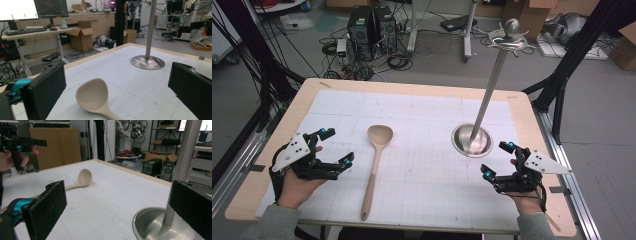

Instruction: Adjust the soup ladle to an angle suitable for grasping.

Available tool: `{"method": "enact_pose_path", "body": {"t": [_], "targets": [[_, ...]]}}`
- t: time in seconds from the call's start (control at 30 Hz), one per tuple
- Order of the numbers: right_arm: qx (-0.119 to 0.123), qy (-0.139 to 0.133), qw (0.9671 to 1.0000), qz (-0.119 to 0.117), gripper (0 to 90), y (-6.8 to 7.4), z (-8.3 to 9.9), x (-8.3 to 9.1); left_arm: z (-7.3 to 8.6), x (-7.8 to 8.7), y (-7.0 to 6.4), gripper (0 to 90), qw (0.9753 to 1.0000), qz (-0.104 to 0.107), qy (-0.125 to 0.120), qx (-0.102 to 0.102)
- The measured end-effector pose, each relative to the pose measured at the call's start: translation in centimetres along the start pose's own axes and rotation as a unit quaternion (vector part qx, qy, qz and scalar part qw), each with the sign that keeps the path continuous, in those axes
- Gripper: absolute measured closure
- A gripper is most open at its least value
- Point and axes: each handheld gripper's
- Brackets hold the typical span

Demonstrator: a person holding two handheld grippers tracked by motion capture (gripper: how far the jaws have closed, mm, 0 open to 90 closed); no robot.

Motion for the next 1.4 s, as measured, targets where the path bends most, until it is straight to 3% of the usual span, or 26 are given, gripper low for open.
{"method": "enact_pose_path", "body": {"t": [0.37,0.5,0.57,0.6,0.87,1.03,1.2,1.27,1.4], "targets": [[-0.003,0.002,1.0,0.007,0.1,-0.1,0.0,0.0,0.5,-0.6,-0.3,1.9,0.9999,0.001,0.015,-0.009],[-0.003,0.004,0.9999,0.009,0.1,-0.1,0.0,0.0,0.6,-0.7,-0.4,6.7,0.9996,0.002,0.025,-0.016],[-0.003,0.005,0.9999,0.009,0.1,-0.1,0.1,0.0,0.6,-0.7,-0.4,19.0,0.9994,0.003,0.032,-0.015],[-0.001,0.004,0.9999,0.011,0.1,-0.1,0.1,0.0,0.7,-0.7,-0.5,25.2,0.9989,0.004,0.046,-0.004],[-0.001,0.003,0.9999,0.015,0.1,-0.2,0.1,0.0,1.4,-1.4,-1.2,49.3,0.9963,0.007,0.085,-0.015],[0.0,0.005,0.9999,0.014,0.1,-0.2,0.2,0.2,1.6,-1.6,-1.2,63.3,0.9953,0.021,0.095,-0.004],[-0.002,0.005,0.9999,0.016,0.1,-0.1,0.2,0.4,1.8,-1.8,-1.1,84.1,0.9939,0.026,0.107,0.001],[-0.001,0.003,0.9998,0.018,0.1,-0.2,0.2,0.5,2.1,-2.0,-1.2,89.3,0.9929,0.026,0.116,0.003],[0.002,0.005,0.9999,0.016,0.1,-0.1,0.2,0.4,2.4,-2.4,-1.4,89.7,0.9907,0.035,0.131,-0.002]]}}
Point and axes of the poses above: each handheld gripper's, and its own axes: x roughly backward along the jaws, z roughly out of its underside, y roughly to its left, and after that the axes turned 10 degrees about z, right-handed
